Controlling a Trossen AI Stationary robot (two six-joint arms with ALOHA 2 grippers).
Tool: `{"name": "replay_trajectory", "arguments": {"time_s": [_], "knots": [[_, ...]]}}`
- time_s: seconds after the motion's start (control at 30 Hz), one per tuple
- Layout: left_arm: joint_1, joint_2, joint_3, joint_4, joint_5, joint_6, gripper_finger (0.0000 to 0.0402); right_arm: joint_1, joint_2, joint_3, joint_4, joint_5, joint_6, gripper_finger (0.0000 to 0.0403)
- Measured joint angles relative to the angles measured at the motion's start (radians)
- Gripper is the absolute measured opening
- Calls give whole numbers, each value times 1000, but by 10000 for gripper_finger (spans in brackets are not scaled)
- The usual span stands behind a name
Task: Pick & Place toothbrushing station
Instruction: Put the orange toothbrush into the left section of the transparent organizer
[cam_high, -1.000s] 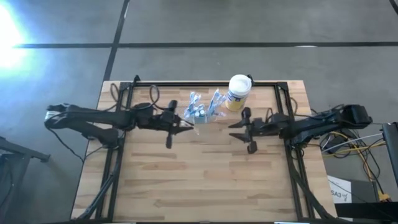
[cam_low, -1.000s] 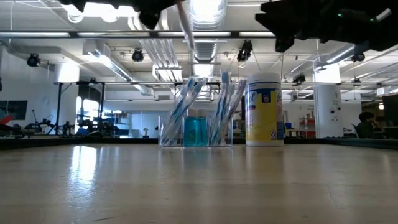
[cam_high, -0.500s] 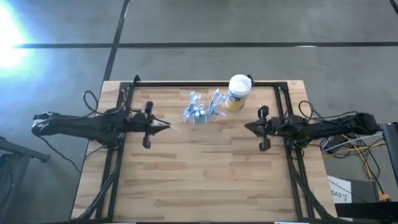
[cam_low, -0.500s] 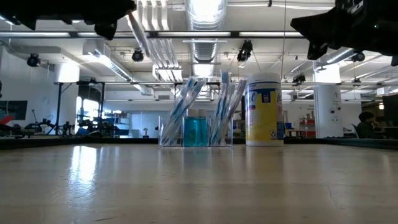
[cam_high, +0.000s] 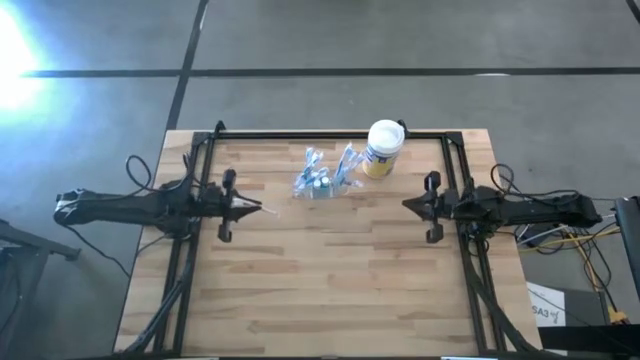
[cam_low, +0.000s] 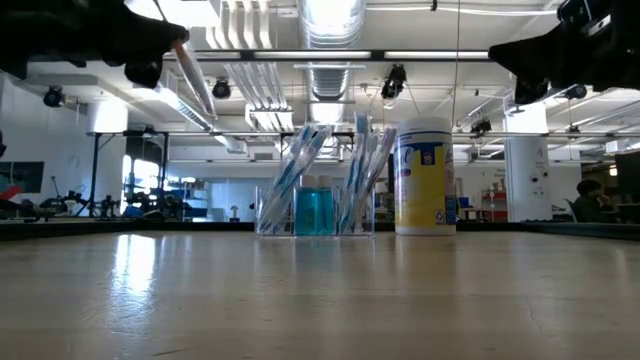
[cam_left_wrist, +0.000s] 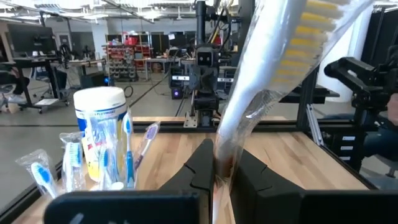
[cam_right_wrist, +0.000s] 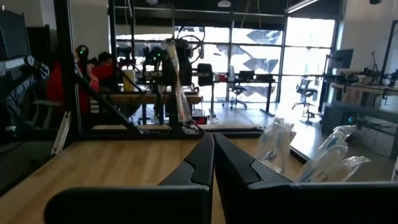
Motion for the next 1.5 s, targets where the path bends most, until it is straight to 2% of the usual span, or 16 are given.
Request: {"name": "replay_trajectory", "arguments": {"time_s": [0.27,0.7,0.9,1.13,1.33,1.5], "knots": [[0,-66,-39,-5,0,22,25,0,-130,-30,-78,2,2,8],[2,-78,-44,-5,-2,31,25,0,-151,-31,-107,22,3,8],[4,-57,10,-1,-105,19,24,0,-151,-31,-107,21,4,8],[73,110,192,-12,-174,54,24,0,-151,-31,-97,21,0,8],[196,351,340,-50,-94,39,24,0,-151,-31,-91,21,-10,8],[275,568,396,-61,-34,-12,24,0,-151,-31,-91,21,-15,8]]}}
